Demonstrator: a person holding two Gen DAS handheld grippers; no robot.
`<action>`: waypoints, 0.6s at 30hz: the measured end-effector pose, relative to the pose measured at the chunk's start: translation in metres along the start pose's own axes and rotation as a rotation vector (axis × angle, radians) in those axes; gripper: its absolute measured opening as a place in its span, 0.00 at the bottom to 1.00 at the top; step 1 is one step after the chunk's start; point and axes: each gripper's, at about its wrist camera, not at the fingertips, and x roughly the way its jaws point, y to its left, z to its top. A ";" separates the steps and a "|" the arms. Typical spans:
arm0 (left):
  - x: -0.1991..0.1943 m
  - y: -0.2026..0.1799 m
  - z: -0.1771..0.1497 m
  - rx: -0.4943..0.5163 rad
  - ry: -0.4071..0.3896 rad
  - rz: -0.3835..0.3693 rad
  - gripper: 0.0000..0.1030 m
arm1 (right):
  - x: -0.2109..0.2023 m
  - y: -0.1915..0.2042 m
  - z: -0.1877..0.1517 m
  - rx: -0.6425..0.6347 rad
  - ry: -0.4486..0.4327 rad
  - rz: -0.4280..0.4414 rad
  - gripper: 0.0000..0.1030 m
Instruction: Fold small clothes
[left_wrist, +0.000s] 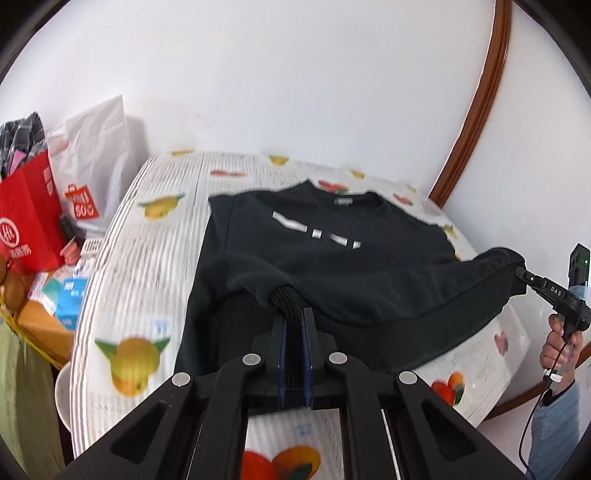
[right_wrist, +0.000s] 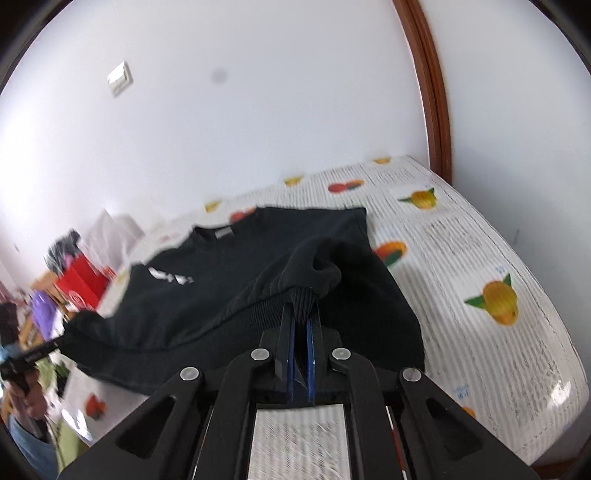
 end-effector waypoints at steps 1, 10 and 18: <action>0.001 0.000 0.005 0.002 -0.005 0.003 0.07 | 0.000 0.003 0.005 -0.002 -0.006 0.000 0.05; 0.025 0.012 0.044 -0.015 -0.039 0.044 0.07 | 0.025 0.010 0.050 0.036 -0.023 0.002 0.05; 0.064 0.027 0.062 -0.044 -0.001 0.070 0.07 | 0.079 0.004 0.070 0.050 0.018 -0.027 0.05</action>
